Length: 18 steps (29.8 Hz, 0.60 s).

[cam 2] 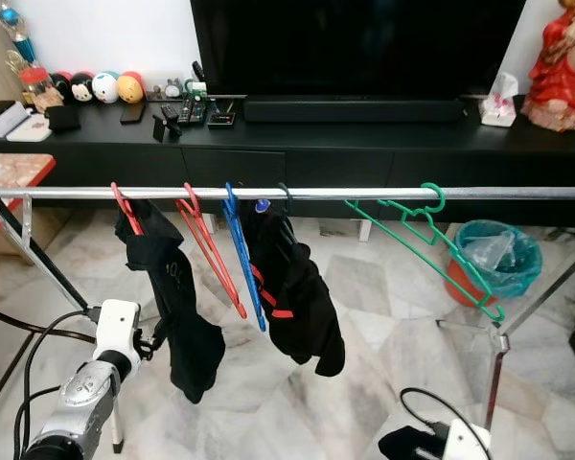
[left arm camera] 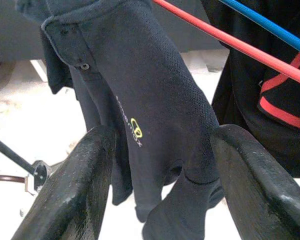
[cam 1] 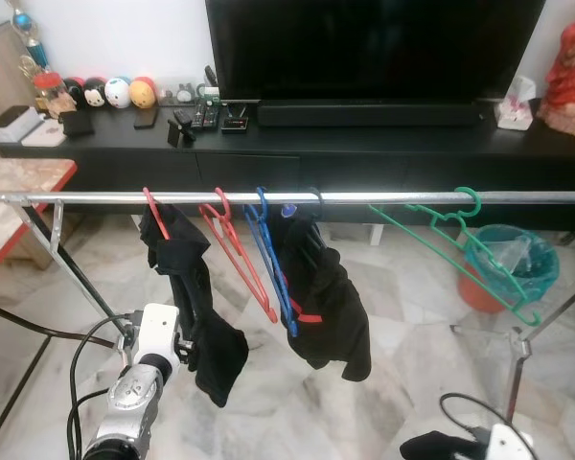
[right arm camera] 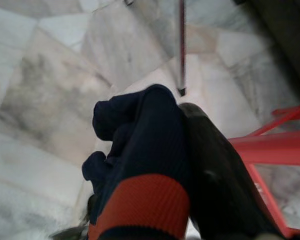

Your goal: Hang hanger

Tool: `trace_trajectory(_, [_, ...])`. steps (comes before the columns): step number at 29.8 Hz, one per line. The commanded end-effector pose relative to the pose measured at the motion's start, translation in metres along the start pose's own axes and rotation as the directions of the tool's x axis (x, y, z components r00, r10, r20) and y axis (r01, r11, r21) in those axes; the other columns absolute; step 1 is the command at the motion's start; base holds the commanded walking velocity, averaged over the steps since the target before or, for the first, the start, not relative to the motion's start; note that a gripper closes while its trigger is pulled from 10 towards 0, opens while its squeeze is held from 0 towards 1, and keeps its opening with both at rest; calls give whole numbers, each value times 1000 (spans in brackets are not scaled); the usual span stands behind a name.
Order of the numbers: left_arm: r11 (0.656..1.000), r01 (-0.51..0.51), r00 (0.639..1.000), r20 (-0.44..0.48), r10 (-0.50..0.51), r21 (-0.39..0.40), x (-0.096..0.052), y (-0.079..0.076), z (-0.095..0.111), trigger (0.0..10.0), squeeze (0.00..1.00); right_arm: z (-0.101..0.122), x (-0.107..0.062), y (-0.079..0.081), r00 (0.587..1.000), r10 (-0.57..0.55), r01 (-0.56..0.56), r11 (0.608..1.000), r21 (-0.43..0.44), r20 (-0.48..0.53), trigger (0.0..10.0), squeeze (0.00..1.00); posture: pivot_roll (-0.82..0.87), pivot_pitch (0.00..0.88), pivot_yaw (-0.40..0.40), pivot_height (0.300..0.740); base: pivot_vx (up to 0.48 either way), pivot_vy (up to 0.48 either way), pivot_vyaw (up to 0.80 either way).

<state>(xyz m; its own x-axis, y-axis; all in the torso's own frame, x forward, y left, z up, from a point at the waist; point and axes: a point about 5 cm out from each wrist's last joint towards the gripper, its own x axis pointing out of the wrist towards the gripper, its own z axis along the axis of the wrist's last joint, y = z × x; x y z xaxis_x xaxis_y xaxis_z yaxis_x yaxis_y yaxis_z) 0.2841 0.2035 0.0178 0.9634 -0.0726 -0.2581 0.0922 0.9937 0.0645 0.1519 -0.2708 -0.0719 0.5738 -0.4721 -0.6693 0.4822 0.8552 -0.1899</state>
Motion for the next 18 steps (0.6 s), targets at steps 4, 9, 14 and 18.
trace_trajectory(4, [1000,-19,1000,6,19,-20,-1,-3,-5,10000,0,12,4,1,1000,20,-20,999,-27,20,10000,0,-5,0,-46,740,0,0,0])
trace_trajectory(9, [1000,-12,1000,2,12,-10,-1,-6,-7,10000,0,11,3,10,999,44,-43,999,-18,21,10000,0,-3,0,-42,740,0,0,0])
trace_trajectory(14, [1000,-6,1000,7,6,-5,-2,-8,-7,10000,0,7,1,15,999,52,-52,999,-6,13,10000,0,-1,0,-37,740,0,0,0])
trace_trajectory(18, [1000,-7,1000,18,7,-2,0,-9,-6,10000,0,6,1,13,999,51,-51,999,3,7,10000,0,0,0,-38,740,0,0,0])
